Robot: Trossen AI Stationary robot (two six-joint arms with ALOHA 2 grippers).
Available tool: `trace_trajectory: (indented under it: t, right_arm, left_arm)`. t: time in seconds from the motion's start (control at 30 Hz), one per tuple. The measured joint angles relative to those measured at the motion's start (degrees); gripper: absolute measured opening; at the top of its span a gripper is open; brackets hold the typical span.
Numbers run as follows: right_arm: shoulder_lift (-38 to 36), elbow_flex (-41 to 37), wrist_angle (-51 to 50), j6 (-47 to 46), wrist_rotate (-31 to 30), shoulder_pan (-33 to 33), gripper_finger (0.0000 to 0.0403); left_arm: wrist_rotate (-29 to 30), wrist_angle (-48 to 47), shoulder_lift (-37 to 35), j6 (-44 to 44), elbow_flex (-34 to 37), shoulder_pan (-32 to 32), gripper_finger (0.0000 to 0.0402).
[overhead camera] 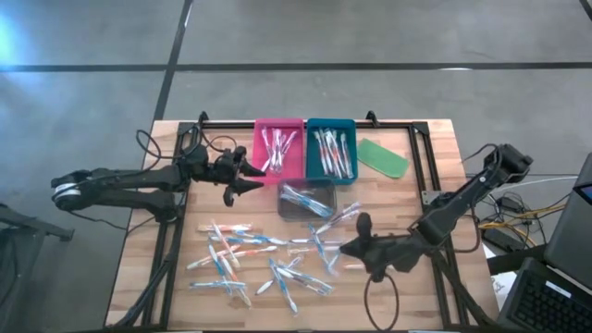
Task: Pick & Place Toothbrushes
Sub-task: Put the blue toothbrush into the transparent gray bin
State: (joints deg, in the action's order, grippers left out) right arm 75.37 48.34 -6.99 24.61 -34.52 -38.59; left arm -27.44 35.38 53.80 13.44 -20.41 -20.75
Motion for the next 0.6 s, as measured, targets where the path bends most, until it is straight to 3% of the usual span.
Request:
trace_trajectory:
  t: [0.13,0.23,0.37,0.43,0.6]
  right_arm:
    - [1.71,0.0,2.15,23.96,-5.22,0.65,0.0022]
    - [3.34,0.0,8.83,34.17,-16.76,0.91,0.0022]
    - [6.05,0.0,20.22,56.73,-27.52,0.92,0.0022]
    - [6.95,0.09,25.33,64.5,-28.42,1.23,0.0022]
    - [8.62,2.82,25.19,68.22,-26.99,2.4,0.0022]
  left_arm:
    - [0.02,-0.24,0.0,5.69,0.0,0.0,0.017]
    - [0.03,-0.57,0.0,9.74,0.0,0.02,0.017]
    - [0.04,-1.64,0.25,13.31,0.02,0.02,0.017]
    - [0.04,-1.75,0.92,14.15,0.02,0.02,0.017]
    - [0.06,-1.7,2.99,16.34,0.07,0.01,0.017]
